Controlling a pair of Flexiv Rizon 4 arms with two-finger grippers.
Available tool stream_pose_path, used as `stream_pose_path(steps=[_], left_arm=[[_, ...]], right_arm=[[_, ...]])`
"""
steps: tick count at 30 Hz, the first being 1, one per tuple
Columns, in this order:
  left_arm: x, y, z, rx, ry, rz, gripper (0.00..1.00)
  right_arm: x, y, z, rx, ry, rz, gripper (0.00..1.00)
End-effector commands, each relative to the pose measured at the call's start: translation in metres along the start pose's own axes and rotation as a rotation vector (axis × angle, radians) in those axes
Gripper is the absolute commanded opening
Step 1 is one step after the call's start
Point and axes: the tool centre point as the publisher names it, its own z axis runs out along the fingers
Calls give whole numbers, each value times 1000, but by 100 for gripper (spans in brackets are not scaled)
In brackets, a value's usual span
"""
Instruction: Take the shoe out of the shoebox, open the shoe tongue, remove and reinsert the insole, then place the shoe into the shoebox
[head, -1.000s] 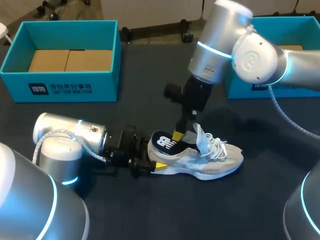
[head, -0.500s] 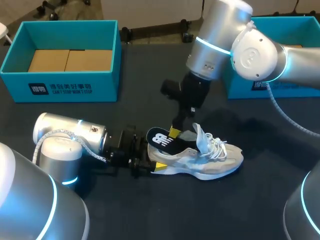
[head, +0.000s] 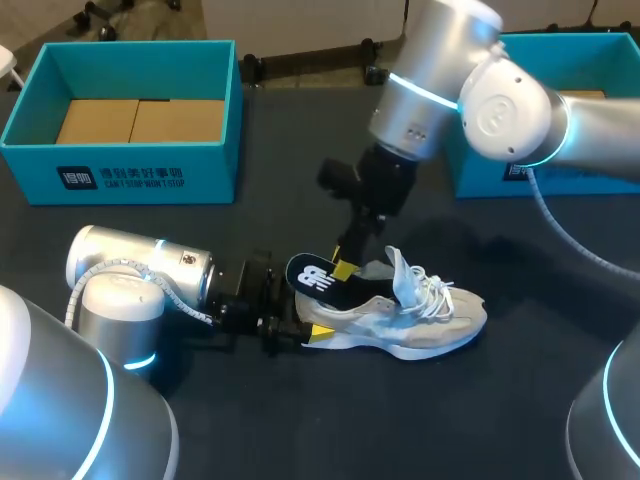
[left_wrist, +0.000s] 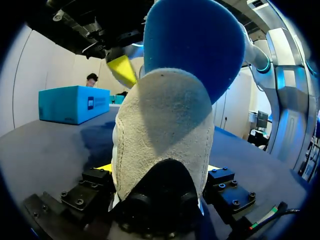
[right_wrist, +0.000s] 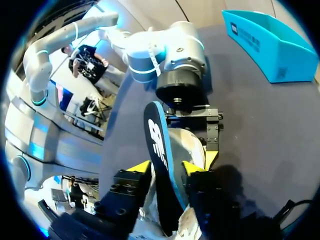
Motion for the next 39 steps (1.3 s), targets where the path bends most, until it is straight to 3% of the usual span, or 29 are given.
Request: stream_pose_path(steps=[1,19,39], left_arm=[[-1,4,1,-1,-1,0,0],[-1,4,1,-1,-1,0,0],[-1,4,1,-1,-1,0,0]], right_arm=[[2,-9,0,-18,-4,5,47],[-2,-21,18,-78,60,26,44],[10,-15,24,-132,87,8,25]])
